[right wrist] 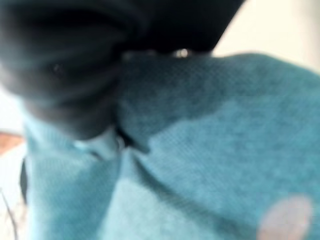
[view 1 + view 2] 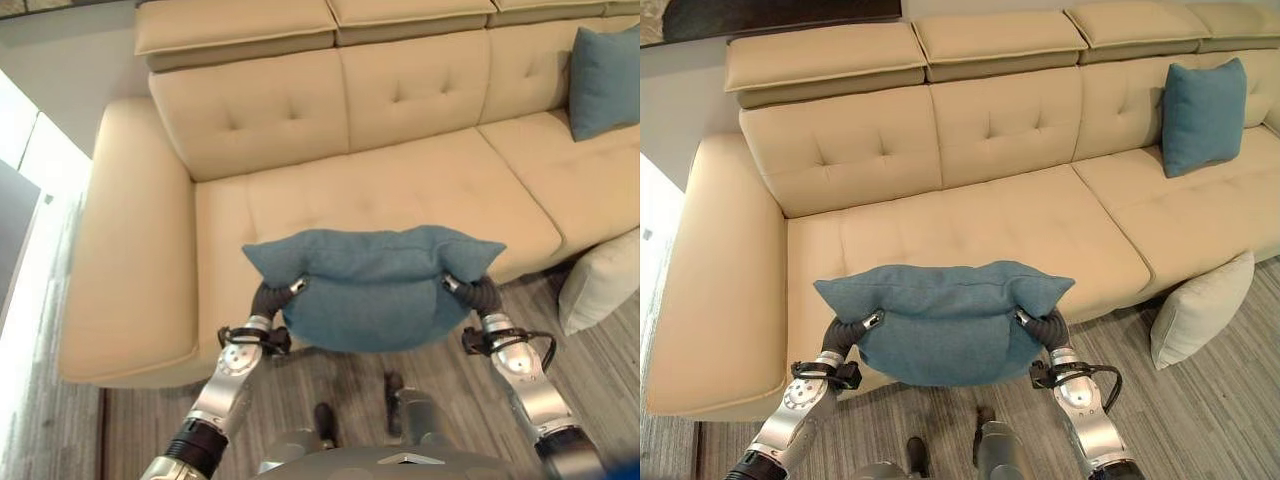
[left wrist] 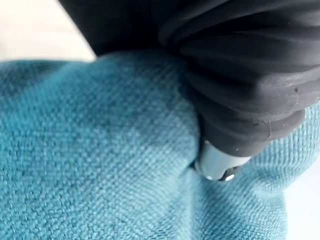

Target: Pick up all the scattered cushions and arrange them neatly on the sofa.

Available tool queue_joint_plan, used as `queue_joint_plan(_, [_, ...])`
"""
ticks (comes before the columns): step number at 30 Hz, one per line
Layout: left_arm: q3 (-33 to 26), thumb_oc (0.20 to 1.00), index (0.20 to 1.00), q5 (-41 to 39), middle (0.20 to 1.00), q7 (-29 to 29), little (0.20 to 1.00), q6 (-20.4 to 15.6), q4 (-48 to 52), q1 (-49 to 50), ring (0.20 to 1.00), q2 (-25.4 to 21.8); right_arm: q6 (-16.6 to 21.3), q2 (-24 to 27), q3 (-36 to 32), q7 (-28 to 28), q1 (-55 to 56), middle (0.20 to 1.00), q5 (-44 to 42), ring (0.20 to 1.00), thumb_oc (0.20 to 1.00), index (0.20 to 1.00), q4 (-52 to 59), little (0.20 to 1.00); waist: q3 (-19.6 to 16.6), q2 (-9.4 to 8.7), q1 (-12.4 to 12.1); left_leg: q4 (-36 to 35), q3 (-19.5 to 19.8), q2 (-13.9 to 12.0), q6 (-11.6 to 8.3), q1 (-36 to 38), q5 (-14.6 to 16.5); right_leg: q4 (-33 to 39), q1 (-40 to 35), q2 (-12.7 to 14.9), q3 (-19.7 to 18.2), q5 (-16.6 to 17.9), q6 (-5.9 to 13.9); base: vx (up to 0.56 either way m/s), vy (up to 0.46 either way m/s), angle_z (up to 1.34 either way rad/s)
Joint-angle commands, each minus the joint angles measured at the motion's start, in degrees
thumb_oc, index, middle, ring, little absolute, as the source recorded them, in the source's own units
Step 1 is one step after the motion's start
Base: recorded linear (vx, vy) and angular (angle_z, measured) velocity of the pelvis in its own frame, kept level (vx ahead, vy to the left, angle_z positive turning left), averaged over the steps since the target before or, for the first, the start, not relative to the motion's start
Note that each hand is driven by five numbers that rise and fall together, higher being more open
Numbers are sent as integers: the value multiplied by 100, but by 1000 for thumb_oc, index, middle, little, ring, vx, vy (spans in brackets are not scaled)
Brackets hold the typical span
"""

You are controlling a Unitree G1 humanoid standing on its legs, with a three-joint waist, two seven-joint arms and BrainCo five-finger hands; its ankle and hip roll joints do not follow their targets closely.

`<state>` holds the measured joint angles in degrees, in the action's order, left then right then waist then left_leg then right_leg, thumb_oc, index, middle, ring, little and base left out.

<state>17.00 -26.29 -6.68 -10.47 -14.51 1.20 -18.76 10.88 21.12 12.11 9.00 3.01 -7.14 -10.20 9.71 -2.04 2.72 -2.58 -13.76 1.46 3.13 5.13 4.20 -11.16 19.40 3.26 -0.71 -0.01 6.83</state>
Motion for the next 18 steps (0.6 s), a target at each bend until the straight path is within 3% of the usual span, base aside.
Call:
queue_joint_plan(1, [13,200,200,36,200,195,200,-555,734,-164,200,-6,521,163,-358,-4,-339,200,-127,200,200,200,378,200,-294,-128,2,598,829,45,-277,-20,271,628,-1041,-172,66,274,174,293,-228,93])
queue_joint_plan(2, [48,200,200,-31,200,275,200,-544,724,-185,200,52,572,249,-456,-26,-286,200,-235,200,200,200,405,200,-355,-136,16,1083,875,-32,-497,-217,162,826,-1312,-202,65,255,22,237,-253,103])
queue_joint_plan(3, [83,200,200,-47,200,274,200,-541,716,-230,200,58,598,271,-497,-2,-266,200,-274,200,200,200,419,200,-341,-175,57,1419,827,-116,-592,-414,99,884,-1393,-158,163,261,-38,149,-251,71])
queue_joint_plan(6, [138,200,200,-82,200,247,200,-517,676,-353,200,51,596,288,-490,38,-258,200,-410,200,200,200,425,200,-264,-269,80,1986,726,-301,-689,-781,-18,900,-1633,-102,468,90,-212,71,-132,74])
queue_joint_plan(10, [186,200,200,-72,200,290,200,-484,715,-322,200,45,574,280,-613,5,-88,200,-418,200,200,200,447,200,-353,-257,168,1039,437,-666,-698,-737,-134,876,-1768,28,715,-119,-165,110,41,65])
queue_joint_plan(13, [219,200,200,-12,200,272,200,-457,710,-326,200,46,599,253,-665,55,-18,200,-414,200,200,200,474,200,-375,-184,173,617,367,-826,-794,-936,-586,808,-1882,101,913,-295,-116,135,107,42])
queue_joint_plan(18, [173,200,200,-91,200,328,200,-439,744,-227,200,-6,528,168,-645,37,-92,200,-360,200,200,200,439,200,-410,-175,121,502,381,-567,-670,-738,-377,691,-1960,311,883,-251,32,136,206,6])
